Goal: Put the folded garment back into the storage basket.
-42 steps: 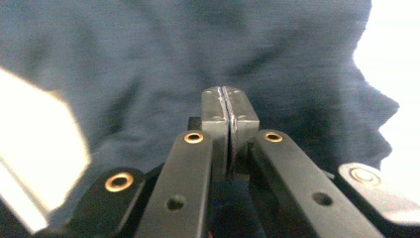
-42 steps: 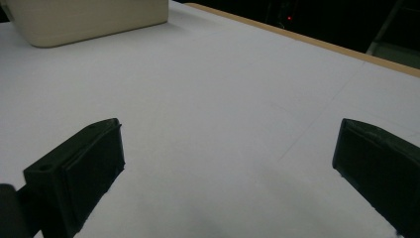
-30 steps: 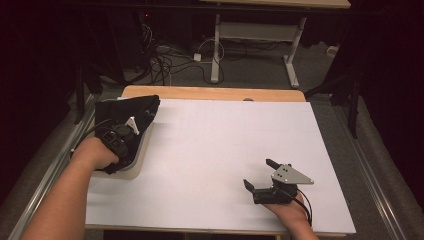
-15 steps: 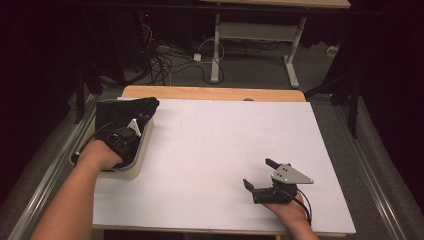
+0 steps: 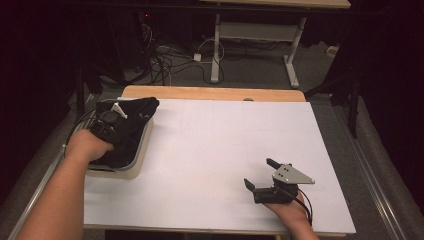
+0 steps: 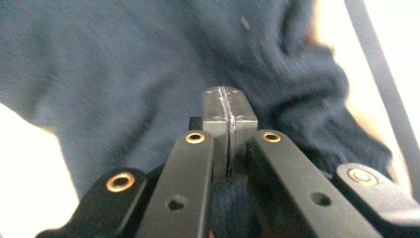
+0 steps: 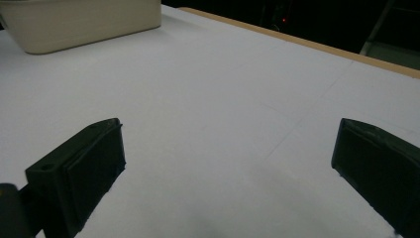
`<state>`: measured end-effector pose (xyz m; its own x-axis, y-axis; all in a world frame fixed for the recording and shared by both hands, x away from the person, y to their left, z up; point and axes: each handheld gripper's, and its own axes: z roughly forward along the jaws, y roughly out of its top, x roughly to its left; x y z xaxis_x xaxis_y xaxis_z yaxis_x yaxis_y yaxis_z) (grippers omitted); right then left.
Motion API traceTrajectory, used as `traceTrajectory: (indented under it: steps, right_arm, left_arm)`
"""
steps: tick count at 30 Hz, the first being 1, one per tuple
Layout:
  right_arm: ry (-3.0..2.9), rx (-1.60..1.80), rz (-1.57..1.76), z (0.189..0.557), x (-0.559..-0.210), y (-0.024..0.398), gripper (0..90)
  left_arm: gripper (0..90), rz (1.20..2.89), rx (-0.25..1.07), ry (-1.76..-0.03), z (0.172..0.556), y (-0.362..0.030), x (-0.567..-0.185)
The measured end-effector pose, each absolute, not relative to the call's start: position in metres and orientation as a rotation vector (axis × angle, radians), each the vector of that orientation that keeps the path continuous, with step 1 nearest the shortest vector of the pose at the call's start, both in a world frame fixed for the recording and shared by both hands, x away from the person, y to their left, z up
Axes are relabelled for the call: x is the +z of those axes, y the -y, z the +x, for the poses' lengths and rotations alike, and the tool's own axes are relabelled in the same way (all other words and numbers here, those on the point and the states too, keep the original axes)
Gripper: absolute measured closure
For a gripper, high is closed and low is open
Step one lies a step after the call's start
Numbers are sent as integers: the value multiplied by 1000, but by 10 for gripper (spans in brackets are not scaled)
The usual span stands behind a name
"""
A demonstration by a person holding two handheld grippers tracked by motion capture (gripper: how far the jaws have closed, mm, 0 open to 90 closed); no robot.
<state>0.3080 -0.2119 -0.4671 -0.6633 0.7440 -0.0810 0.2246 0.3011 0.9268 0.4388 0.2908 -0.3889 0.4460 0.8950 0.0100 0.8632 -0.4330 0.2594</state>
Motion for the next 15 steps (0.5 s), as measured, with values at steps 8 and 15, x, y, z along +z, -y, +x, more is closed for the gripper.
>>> traceTrajectory:
  steps: [8, 15]
  right_arm:
    - [-2067, 1351, 867, 308, -468, 212, 7]
    - [-2058, 1346, 875, 307, -467, 213, 7]
  left_arm:
    - [874, 2395, 321, -1532, 462, -290, -396]
    - [873, 2317, 355, -1507, 488, -288, -401]
